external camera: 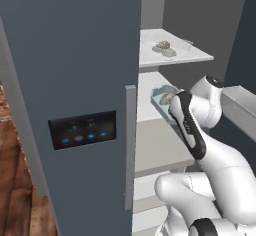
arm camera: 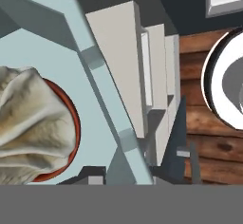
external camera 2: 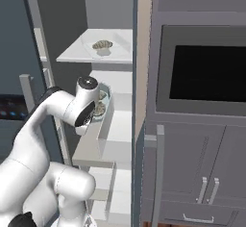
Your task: Place two dumplings into each of the tupperware containers and then place the containers in the fridge.
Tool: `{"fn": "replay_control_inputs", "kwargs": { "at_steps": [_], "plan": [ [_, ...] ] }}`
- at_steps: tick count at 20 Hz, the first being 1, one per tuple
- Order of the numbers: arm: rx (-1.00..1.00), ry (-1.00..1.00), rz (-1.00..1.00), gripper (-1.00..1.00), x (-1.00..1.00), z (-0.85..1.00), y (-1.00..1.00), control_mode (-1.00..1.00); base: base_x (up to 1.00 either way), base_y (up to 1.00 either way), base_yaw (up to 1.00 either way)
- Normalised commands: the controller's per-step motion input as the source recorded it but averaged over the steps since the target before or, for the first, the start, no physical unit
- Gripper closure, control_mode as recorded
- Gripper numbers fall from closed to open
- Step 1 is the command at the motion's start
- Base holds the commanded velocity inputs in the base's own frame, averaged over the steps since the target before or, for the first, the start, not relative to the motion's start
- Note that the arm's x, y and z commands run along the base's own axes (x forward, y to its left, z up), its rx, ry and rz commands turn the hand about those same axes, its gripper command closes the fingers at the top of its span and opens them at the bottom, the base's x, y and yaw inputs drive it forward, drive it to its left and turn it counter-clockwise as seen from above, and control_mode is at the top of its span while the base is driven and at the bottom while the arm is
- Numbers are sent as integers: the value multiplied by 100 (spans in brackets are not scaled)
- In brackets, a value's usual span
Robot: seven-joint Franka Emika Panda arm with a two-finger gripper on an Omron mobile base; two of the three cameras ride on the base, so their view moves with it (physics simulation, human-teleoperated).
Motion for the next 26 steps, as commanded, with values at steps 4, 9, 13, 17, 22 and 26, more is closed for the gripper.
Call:
{"fn": "replay_control_inputs", "kwargs": {
  "at_steps": [4,9,13,17,22,26],
  "plan": [
    [4,-2,0,100,67,-4,-3,-100,0,0,0],
    [1,-3,0,100,58,0,0,-100,0,0,0],
    [2,0,2,100,54,-5,-1,-100,0,0,0],
    [0,0,2,100,53,-19,0,-100,0,0,0],
    [0,0,0,100,54,-26,0,-100,0,0,0],
    [0,0,0,100,41,-40,0,-100,0,0,0]
  ]
}}
